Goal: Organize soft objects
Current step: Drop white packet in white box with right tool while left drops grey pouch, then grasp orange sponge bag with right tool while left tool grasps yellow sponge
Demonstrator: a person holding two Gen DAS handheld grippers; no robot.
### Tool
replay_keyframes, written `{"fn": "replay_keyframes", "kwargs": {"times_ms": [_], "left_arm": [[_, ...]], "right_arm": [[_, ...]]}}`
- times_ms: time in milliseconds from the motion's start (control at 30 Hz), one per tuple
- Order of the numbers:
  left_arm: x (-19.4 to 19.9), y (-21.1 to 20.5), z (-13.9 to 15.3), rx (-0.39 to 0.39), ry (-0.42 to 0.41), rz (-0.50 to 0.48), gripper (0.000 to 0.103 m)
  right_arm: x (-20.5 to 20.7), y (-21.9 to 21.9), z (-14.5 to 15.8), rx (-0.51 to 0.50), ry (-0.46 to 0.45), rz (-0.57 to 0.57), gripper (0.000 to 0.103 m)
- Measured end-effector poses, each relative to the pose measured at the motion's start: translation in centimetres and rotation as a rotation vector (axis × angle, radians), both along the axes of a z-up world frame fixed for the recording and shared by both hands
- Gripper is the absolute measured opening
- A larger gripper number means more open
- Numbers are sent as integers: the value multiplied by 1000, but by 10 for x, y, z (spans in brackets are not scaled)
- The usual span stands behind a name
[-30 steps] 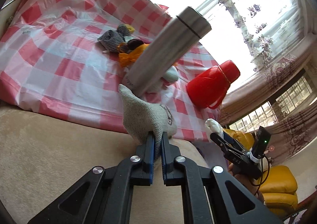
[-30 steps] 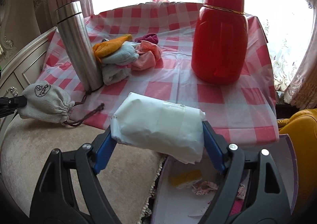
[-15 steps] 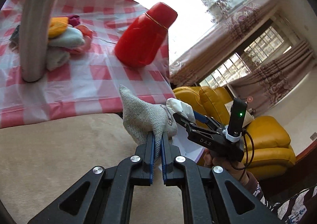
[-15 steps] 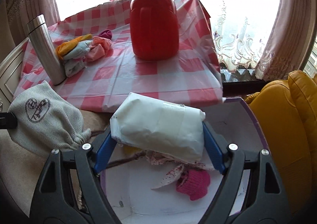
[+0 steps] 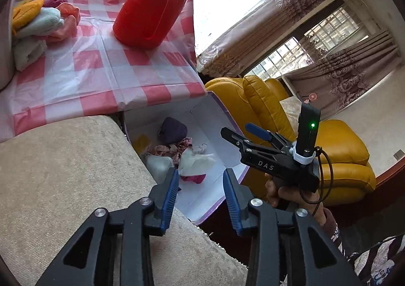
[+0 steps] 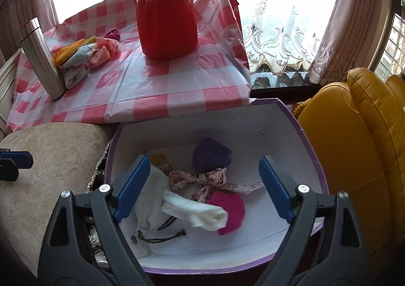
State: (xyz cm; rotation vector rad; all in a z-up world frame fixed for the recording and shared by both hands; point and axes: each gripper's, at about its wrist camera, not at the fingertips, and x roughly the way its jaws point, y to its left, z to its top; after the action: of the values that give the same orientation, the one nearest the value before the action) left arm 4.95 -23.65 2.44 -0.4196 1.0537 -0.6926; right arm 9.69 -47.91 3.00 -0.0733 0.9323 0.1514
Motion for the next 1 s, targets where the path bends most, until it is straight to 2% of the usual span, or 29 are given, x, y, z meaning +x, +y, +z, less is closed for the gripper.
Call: {"fn": "replay_keyframes", "kwargs": {"times_ms": [233, 567, 800, 1000], "left_arm": [[4, 39, 1, 30, -9, 116, 39], [-2, 125, -4, 62, -9, 334, 39], [-4, 181, -4, 90, -12, 476, 39], [-2, 215, -7, 102, -9, 557, 39]], "right_arm": [[2, 32, -4, 23, 9, 73, 89], [14, 80, -6, 33, 18, 159, 89], [30, 111, -1, 48, 12, 215, 89], [52, 140, 10, 68, -11, 257, 89]]}}
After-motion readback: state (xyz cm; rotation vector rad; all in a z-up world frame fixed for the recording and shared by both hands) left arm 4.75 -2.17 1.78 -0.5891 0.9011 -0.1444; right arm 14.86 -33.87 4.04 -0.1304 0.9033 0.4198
